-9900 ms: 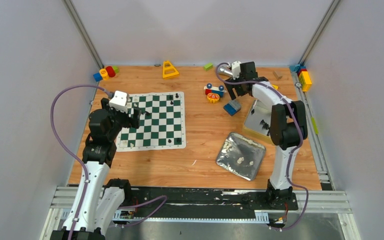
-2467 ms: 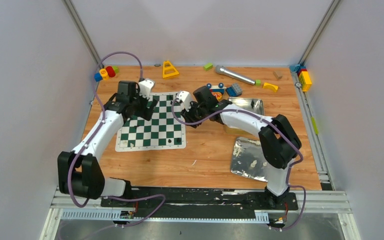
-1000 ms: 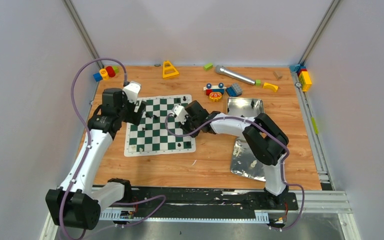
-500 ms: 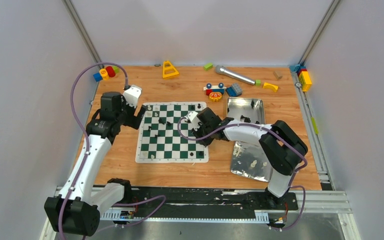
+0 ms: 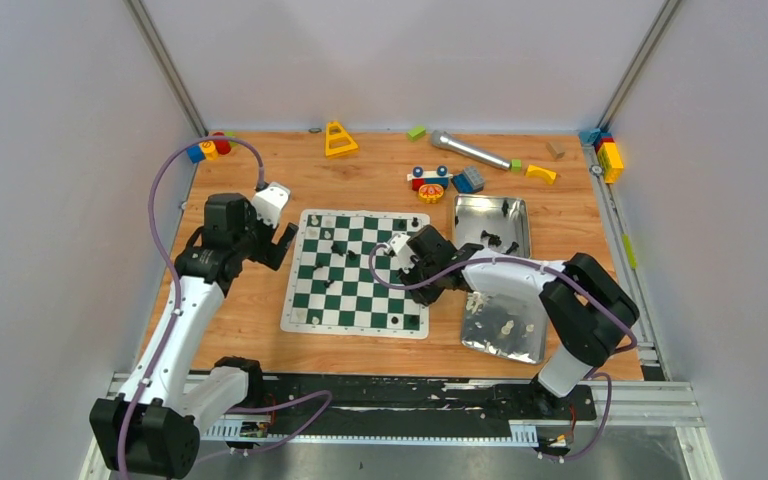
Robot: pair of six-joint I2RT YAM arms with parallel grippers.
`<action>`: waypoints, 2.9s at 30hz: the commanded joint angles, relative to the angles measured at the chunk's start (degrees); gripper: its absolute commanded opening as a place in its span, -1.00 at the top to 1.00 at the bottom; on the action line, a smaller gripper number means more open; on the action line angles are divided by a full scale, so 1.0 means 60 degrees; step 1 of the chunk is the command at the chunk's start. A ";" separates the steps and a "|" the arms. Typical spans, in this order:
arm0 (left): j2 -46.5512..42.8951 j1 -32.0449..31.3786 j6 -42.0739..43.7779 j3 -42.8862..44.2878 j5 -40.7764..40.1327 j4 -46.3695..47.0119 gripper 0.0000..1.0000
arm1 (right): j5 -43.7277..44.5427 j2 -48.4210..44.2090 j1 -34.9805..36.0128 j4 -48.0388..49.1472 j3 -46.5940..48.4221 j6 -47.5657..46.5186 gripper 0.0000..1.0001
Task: Set up the chess pieces on the board
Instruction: Move the chessboard to the center of the board.
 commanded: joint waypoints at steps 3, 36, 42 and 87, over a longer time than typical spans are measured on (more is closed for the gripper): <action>-0.0260 0.0073 0.0268 -0.0155 0.0145 0.0204 -1.00 | -0.0328 -0.0343 -0.0057 -0.0830 -0.0331 0.0227 0.63; -0.0311 0.0070 0.0166 -0.0037 0.0509 0.0182 -1.00 | 0.0587 -0.0667 -0.0204 -0.0965 -0.0414 -0.0364 0.63; -0.0322 0.0072 0.0191 -0.0084 0.0524 0.0201 -1.00 | 0.0738 -0.0331 -0.0271 -0.0918 -0.0282 -0.0454 0.63; -0.0011 0.0065 -0.1233 0.0404 0.1173 0.0933 -1.00 | -0.2307 0.3103 -0.0480 -0.1600 0.6342 -0.1934 -0.07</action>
